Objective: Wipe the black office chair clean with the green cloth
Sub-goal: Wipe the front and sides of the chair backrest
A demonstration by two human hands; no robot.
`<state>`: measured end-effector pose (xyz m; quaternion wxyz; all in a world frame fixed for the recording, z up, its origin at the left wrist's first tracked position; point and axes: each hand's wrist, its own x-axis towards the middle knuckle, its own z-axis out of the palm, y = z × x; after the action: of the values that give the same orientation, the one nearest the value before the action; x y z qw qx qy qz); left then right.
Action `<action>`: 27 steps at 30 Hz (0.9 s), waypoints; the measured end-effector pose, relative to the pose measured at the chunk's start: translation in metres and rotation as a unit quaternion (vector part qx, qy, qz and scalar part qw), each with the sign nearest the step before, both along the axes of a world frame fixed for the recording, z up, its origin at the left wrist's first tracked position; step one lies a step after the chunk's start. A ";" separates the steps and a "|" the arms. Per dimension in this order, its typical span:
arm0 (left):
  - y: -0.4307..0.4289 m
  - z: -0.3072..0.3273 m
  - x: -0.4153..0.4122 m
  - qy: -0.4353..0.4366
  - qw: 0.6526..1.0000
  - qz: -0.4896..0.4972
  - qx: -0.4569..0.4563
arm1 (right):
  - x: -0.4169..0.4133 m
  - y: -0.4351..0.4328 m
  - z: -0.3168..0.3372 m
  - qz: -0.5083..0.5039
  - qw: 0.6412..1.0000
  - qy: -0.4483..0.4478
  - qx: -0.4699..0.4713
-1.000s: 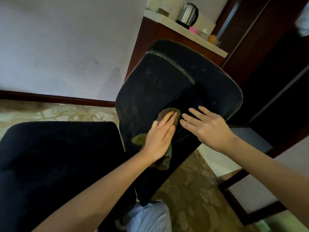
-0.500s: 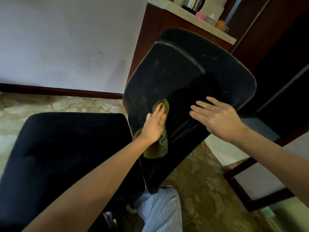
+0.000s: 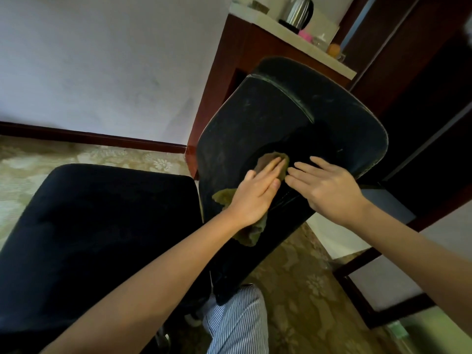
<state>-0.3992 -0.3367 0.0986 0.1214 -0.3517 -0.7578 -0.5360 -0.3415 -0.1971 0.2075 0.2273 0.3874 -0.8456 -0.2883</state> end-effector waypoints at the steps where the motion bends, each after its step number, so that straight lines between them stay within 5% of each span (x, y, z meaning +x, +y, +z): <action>1: 0.001 0.002 -0.003 0.000 1.000 0.020 -0.012 | 0.000 0.000 0.000 -0.004 1.000 -0.001 0.002; 6: 0.000 -0.014 -0.022 -0.194 0.971 0.121 -0.067 | -0.001 0.000 -0.003 -0.017 1.000 0.005 0.010; 9: 0.001 -0.025 -0.019 -0.192 0.973 0.123 -0.039 | 0.001 -0.002 -0.002 -0.034 0.999 0.011 0.025; 14: -0.007 -0.051 0.011 -0.194 0.964 0.032 0.178 | -0.002 -0.017 0.007 -0.127 0.985 -0.048 0.110; 20: -0.011 -0.068 0.026 -0.159 0.968 0.026 0.191 | -0.015 -0.039 0.032 -0.285 0.910 -0.241 0.182; 27: -0.001 -0.035 -0.015 -0.111 0.989 -0.009 0.102 | -0.012 -0.046 -0.003 -0.280 0.912 -0.121 0.276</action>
<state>-0.4144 -0.3374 0.0636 0.0667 -0.2824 -0.7050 -0.6471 -0.3535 -0.2428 0.2041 -0.0824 0.2141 -0.8272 -0.5130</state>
